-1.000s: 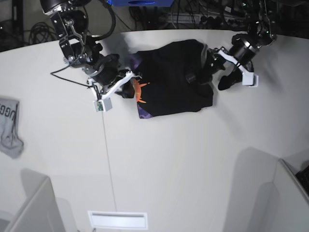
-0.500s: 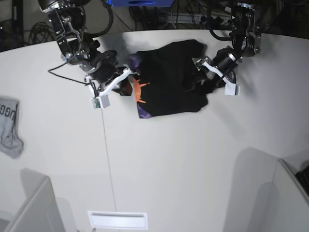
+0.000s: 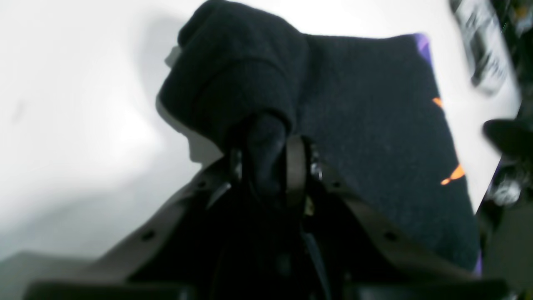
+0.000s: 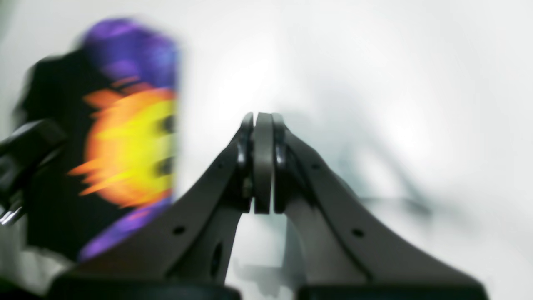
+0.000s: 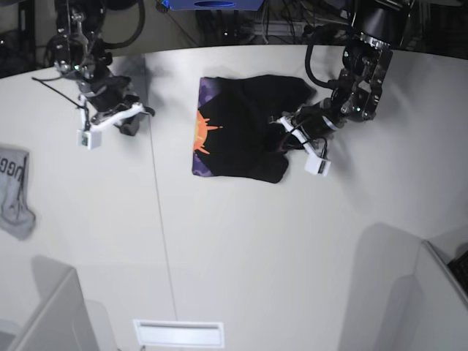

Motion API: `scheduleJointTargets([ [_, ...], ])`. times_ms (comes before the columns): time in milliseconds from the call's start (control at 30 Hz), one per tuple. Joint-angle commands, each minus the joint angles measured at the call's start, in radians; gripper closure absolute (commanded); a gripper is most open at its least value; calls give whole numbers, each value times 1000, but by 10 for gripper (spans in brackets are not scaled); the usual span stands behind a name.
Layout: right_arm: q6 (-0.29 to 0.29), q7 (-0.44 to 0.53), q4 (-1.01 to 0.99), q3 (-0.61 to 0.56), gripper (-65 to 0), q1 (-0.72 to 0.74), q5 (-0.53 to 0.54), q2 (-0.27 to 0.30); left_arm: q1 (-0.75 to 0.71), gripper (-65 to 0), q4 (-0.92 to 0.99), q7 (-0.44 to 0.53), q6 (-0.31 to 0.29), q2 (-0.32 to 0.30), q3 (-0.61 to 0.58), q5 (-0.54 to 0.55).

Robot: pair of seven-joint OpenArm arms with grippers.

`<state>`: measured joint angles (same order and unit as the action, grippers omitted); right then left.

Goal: Fold the T-shirt properly
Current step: 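Flatten and square the folded shirt with the left gripper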

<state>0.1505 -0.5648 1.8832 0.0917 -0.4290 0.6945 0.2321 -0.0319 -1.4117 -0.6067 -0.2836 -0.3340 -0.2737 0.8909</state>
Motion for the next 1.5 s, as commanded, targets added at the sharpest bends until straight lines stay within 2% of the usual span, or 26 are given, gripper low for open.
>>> scheduleJointTargets([
  [0, -4, 21, 20, 39, 0, -9, 4, -9, 53, 0, 7, -51, 4, -18, -29, -3],
  [100, -4, 18, 20, 128, 0, -35, 4, -23, 165, 0, 51, -135, 4, -35, -117, -3],
  [200, -4, 19, 20, 176, 0, -66, 4, -24, 298, 0, 71, -178, -3, -66, -270, -5],
  [333, -4, 19, 20, 216, 0, -92, 4, -33, 467, 0, 58, -183, -4, -95, -525, -5],
  [467, -4, 19, 20, 288, 0, -106, 4, -89, 617, 0, 61, -177, -4, -92, -778, -5],
  [533, -4, 19, 20, 308, 0, -109, 4, -109, 662, 0, 65, -173, -4, -90, -862, -5],
  [600, -4, 19, 19, 329, 0, -120, 1, -122, 699, 0, 79, -164, -30, -86, -930, -6],
  [667, -4, 19, 19, 343, 0, -130, 3, -138, 722, 0, 93, -104, -96, -76, -985, -46],
  [867, -4, 19, 19, 343, 0, -147, 3, -155, 689, 0, 99, -15, -245, -32, -1007, -373],
  [1000, -4, 19, 16, 343, 0, -150, -5, -195, 625, 0, 99, 34, -342, 5, -945, -579],
  [1100, -4, 19, 14, 340, 0, -150, -5, -202, 582, 0, 101, 35, -414, 49, -889, -683],
  [1267, -4, 19, 14, 337, 0, -150, -5, -202, 557, 0, 101, 37, -415, 91, -855, -797],
  [1467, -4, 19, 14, 339, 0, -150, -5, -202, 544, 0, 101, 35, -415, 88, -849, -800],
])
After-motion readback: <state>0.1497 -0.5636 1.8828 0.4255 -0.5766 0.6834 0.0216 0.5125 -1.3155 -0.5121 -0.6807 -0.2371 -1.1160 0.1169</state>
